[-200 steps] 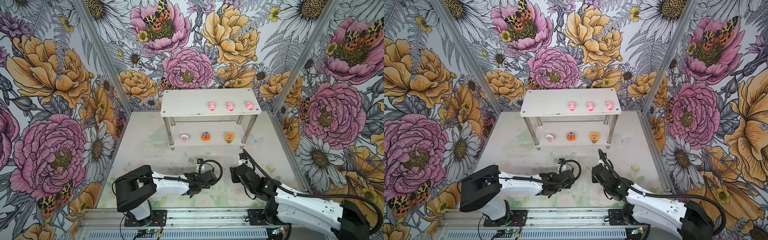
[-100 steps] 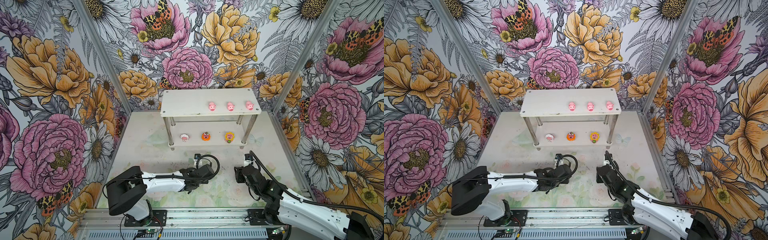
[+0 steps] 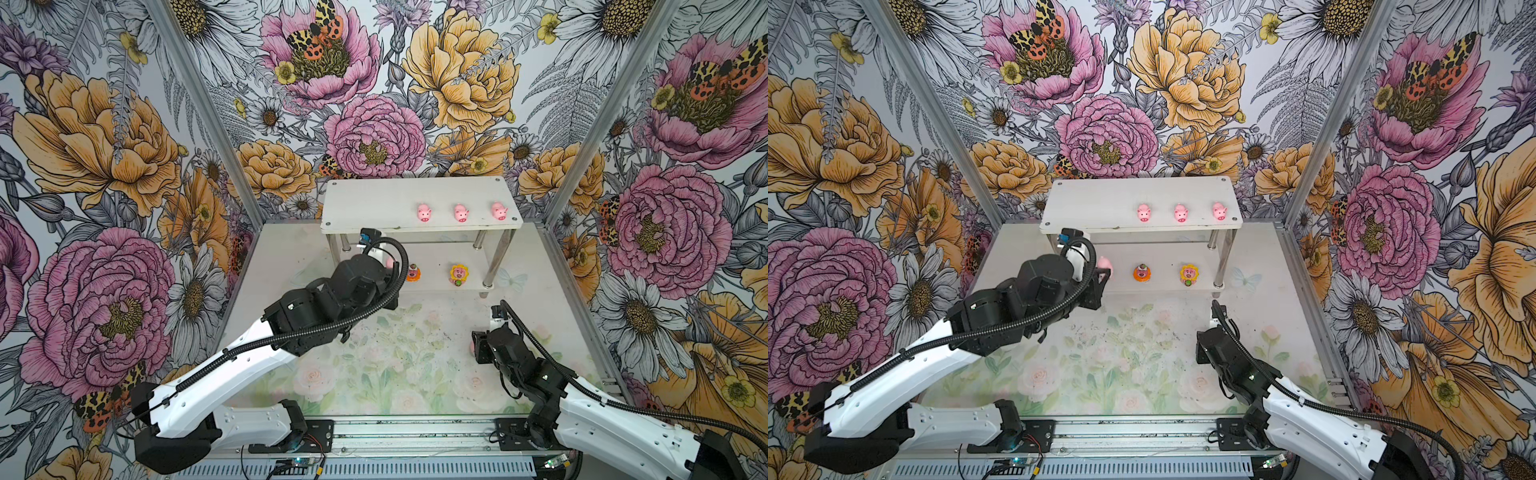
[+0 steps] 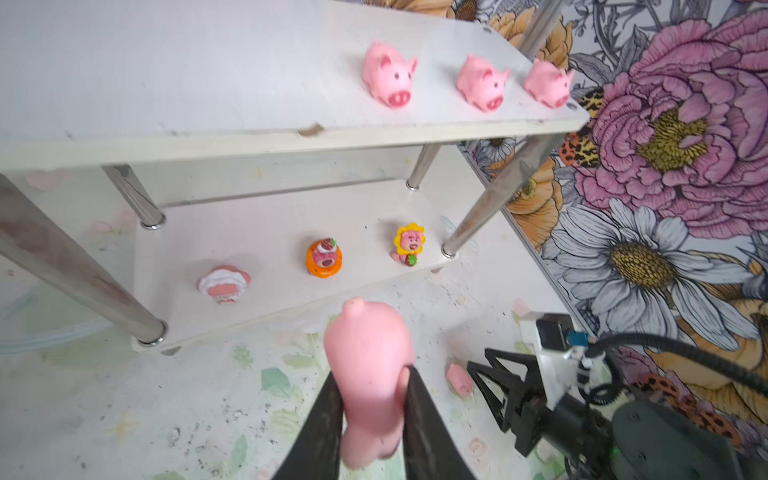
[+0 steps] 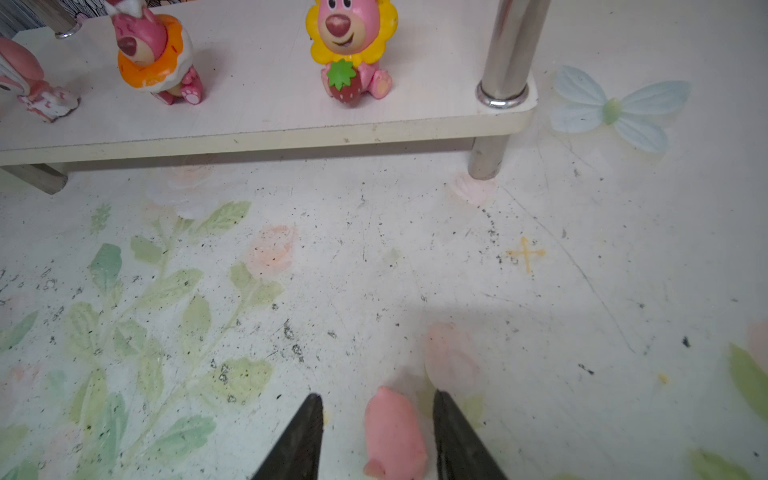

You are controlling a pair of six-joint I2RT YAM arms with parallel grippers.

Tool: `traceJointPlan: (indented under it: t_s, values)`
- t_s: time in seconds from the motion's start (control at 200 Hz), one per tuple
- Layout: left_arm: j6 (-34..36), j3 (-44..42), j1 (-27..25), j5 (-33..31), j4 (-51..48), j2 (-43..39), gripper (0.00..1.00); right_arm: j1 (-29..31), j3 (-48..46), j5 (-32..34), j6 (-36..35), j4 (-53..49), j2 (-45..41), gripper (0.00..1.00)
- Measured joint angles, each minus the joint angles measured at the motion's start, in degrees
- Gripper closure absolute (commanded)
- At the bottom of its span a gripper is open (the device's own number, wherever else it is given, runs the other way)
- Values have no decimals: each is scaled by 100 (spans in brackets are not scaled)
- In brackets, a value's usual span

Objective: Place and organize the plastic toys onto the shelf
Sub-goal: 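Carry the pink pig onto the top shelf beside the other pigs and release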

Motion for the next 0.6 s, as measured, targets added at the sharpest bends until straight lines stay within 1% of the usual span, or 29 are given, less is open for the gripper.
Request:
traceJointPlan:
  t_s: [0.115, 0.225, 0.395, 0.6]
  values:
    - [553, 866, 754, 413, -385, 629, 74, -35, 0, -31, -2, 2, 0, 55]
    - [925, 1578, 1235, 761, -673, 1228, 74, -61, 0, -33, -15, 2, 0, 55]
    - [1303, 2404, 1519, 1231, -903, 1851, 74, -109, 0, -33, -20, 2, 22, 55]
    - [1515, 2876, 1917, 1639, -992, 2264, 74, -151, 0, -33, -20, 0, 87, 55]
